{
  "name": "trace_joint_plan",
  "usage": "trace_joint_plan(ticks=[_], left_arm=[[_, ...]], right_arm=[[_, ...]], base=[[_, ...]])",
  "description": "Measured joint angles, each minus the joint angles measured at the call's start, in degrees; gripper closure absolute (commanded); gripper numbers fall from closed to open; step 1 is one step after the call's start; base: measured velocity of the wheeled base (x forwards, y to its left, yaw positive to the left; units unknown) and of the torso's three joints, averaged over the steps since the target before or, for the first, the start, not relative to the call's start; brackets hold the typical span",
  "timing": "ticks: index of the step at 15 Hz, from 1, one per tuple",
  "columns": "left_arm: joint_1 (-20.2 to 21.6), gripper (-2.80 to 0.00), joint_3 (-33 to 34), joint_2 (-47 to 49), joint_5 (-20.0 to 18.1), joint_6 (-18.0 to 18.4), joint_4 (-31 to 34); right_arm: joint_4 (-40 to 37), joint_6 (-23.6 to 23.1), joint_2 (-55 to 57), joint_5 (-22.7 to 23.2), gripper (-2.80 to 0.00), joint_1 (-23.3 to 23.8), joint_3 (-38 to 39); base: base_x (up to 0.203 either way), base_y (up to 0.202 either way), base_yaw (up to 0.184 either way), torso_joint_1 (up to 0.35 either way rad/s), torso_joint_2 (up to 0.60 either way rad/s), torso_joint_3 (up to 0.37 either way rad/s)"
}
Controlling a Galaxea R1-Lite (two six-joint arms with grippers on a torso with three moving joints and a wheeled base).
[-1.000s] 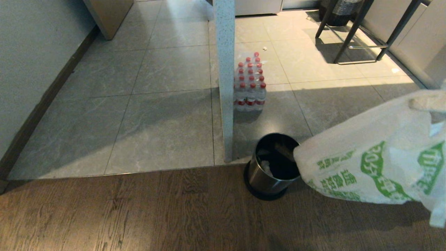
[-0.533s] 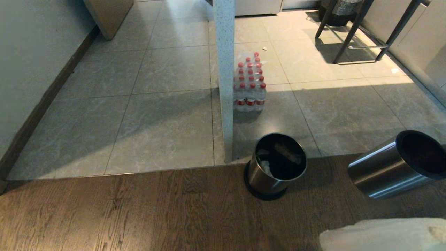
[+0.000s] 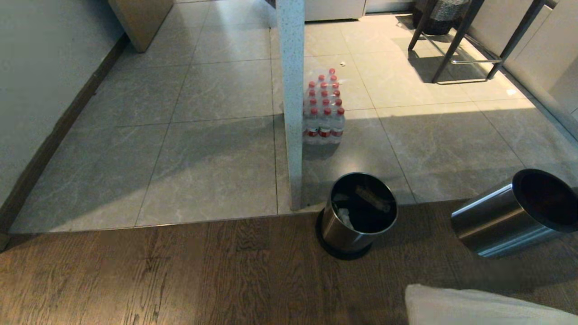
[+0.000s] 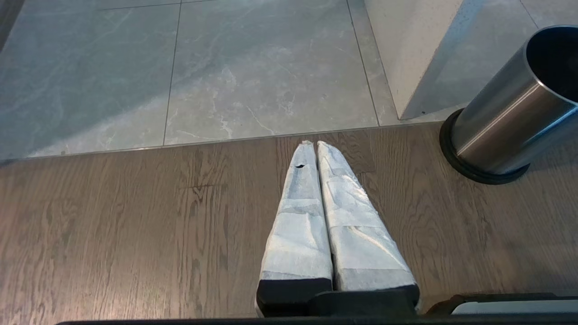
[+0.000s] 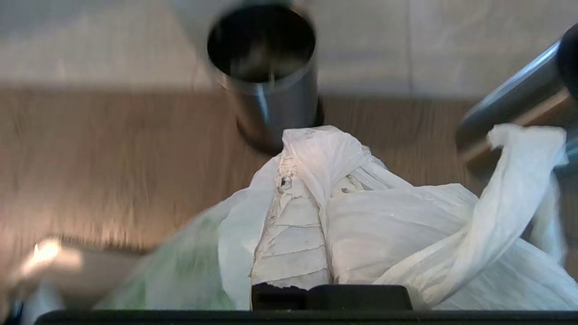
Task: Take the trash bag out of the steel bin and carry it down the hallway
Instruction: Put the trash bag at the door
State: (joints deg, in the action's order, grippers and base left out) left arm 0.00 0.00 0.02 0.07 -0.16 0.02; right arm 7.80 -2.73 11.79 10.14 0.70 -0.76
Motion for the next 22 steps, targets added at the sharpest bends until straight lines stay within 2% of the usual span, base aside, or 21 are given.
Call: trace_joint_plan(ticks=[2, 4, 5, 6, 8, 11, 22], left_arm=[[0.00, 0.00, 0.00, 0.00, 0.02, 0.00, -0.02], [0.00, 0.00, 0.00, 0.00, 0.02, 0.02, -0.02], [0.00, 0.00, 0.00, 0.00, 0.01, 0.02, -0.02], [0.00, 0.00, 0.00, 0.00, 0.02, 0.02, -0.02], [0.00, 0.00, 0.00, 0.00, 0.03, 0.00, -0.02], [0.00, 0.00, 0.00, 0.00, 0.02, 0.00, -0.02], [0.00, 0.00, 0.00, 0.00, 0.02, 0.01, -0.02]], right_arm=[[-0.08, 1.15, -4.96, -2.31, 0.00, -0.33, 0.48], [-2.73, 2.46, -7.20, -9.26, 0.00, -0.52, 0.60], [-3.99, 3.55, -7.78, -10.98, 0.00, -0.61, 0.65], [-5.83, 2.94, -8.21, -10.42, 0.00, -0.70, 0.66], [-7.09, -1.93, -8.67, -9.65, 0.00, -0.76, 0.71], [-7.25, 1.40, -8.85, -9.72, 0.00, -0.78, 0.76], [-7.42, 1.61, -8.84, -9.72, 0.00, -0.70, 0.76]], base=[[0.000, 0.000, 0.000, 0.000, 0.00, 0.000], [0.000, 0.000, 0.000, 0.000, 0.00, 0.000], [0.000, 0.000, 0.000, 0.000, 0.00, 0.000], [0.000, 0.000, 0.000, 0.000, 0.00, 0.000], [0.000, 0.000, 0.000, 0.000, 0.00, 0.000], [0.000, 0.000, 0.000, 0.000, 0.00, 0.000], [0.000, 0.000, 0.000, 0.000, 0.00, 0.000]])
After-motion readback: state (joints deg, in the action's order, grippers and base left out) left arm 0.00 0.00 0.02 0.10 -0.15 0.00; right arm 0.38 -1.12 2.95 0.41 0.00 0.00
